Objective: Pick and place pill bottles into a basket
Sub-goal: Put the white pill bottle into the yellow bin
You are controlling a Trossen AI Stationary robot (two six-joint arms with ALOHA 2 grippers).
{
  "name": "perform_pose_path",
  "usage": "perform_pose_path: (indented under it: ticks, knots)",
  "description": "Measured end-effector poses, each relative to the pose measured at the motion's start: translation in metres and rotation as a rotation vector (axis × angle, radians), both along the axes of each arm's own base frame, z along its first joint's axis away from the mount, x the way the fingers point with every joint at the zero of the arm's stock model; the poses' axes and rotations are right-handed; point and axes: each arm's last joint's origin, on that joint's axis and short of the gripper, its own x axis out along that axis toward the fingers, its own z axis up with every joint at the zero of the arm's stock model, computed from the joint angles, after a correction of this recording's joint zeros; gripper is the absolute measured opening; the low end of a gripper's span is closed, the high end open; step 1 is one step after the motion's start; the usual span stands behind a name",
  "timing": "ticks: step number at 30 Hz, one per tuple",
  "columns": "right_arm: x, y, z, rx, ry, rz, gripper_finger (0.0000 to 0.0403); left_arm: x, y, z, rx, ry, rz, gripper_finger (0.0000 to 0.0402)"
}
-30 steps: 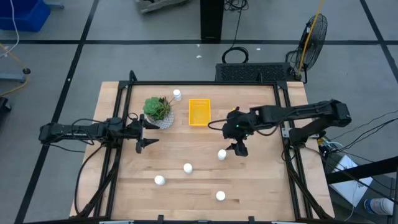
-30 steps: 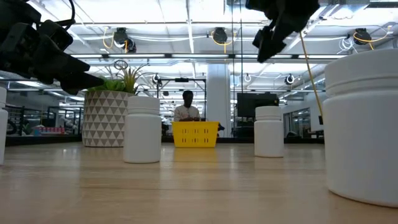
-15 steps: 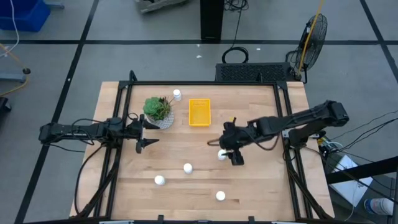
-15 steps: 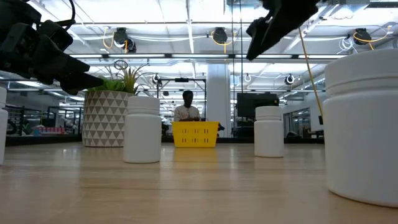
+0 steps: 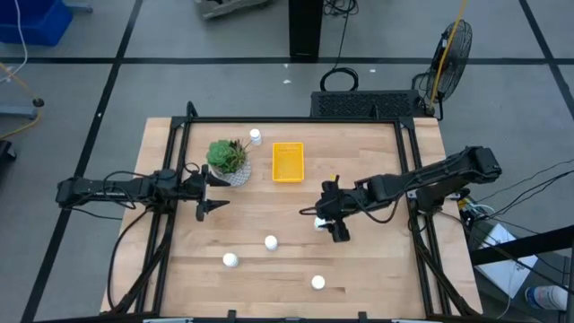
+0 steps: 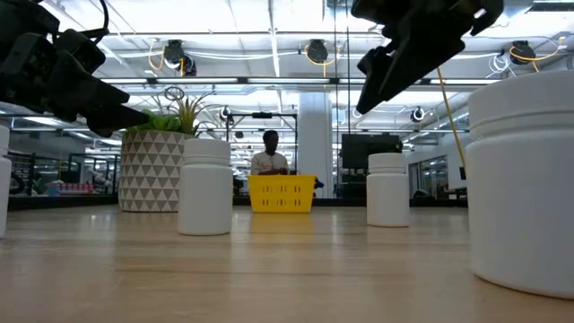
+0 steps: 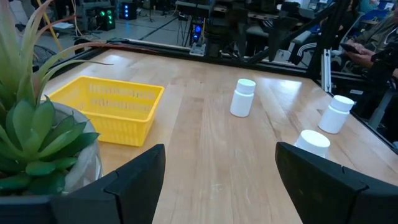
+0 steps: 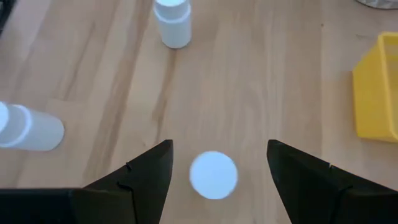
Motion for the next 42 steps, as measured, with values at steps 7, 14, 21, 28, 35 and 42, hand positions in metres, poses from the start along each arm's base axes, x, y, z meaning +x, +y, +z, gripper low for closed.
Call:
perform_pose_path:
  ticks: [7,14,21,28,35,42]
  knots:
    - [-0.003,-0.002,-0.015,0.002,-0.010,-0.007,0.0251,0.000,0.000,0.000,0.000,0.000,0.000,0.0310]
    - [-0.007,-0.003,-0.032,0.028,-0.022,-0.004,0.0251,0.000,0.000,0.000,0.000,0.001,-0.001,0.0310]
    - [-0.011,-0.003,-0.043,0.045,-0.038,-0.015,0.0251,0.000,0.000,0.000,-0.001,0.001,0.000,0.0310]
    - [-0.014,-0.004,-0.051,0.055,-0.030,-0.032,0.0251,0.000,0.000,0.000,-0.001,0.001,0.000,0.0310]
    - [-0.014,-0.006,-0.058,0.057,-0.046,-0.040,0.0251,0.000,0.000,0.000,-0.002,0.001,0.000,0.0310]
    - [-0.008,-0.005,-0.073,0.051,-0.012,-0.039,0.0251,0.000,0.000,0.000,-0.002,0.002,-0.001,0.0310]
